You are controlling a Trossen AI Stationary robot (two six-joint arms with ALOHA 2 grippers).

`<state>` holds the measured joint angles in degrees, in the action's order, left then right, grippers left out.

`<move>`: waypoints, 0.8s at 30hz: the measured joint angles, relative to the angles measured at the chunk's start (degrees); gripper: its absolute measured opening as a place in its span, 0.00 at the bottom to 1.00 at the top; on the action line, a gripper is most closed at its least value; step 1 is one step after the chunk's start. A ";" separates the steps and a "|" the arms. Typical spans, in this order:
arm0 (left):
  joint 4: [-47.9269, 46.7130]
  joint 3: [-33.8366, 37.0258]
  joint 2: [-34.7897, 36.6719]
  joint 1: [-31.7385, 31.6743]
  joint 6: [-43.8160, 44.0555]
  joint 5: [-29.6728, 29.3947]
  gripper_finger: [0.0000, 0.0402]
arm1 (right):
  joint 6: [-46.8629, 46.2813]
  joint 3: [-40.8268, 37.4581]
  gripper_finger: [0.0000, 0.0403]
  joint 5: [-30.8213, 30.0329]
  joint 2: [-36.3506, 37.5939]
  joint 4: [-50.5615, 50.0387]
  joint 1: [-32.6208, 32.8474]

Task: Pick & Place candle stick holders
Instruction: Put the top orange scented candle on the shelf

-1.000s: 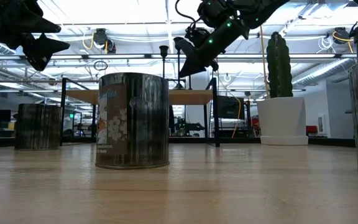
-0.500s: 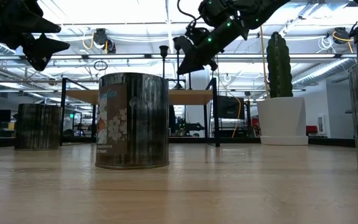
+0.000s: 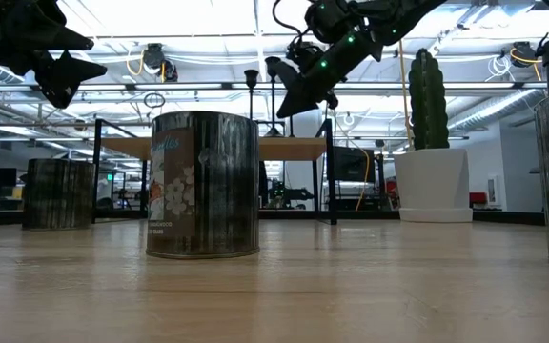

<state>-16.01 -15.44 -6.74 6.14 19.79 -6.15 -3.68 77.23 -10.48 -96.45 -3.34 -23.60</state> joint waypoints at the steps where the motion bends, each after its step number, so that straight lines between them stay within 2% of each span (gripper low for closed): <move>1: 0.00 0.00 0.00 0.01 0.00 0.00 0.50 | 0.15 0.00 0.00 -0.28 0.15 -0.54 0.19; 6: 0.02 0.00 0.00 0.02 -0.08 0.00 0.50 | 2.41 -0.04 0.00 -6.91 1.78 -4.83 1.94; 14: 0.02 0.00 0.00 0.01 2.04 0.04 0.50 | -0.35 0.07 0.00 -10.23 8.81 -11.96 5.50; 19: 0.00 0.00 0.01 0.01 3.05 0.04 0.50 | -5.51 0.07 0.00 -10.24 14.62 -22.77 7.48; 24: 0.00 0.00 0.01 0.01 3.22 0.07 0.50 | -10.57 0.00 0.00 -5.84 19.78 -31.72 9.47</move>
<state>-16.01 -15.44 -6.73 6.15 23.00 -6.09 -14.25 77.23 -16.32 -76.67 -35.06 -14.14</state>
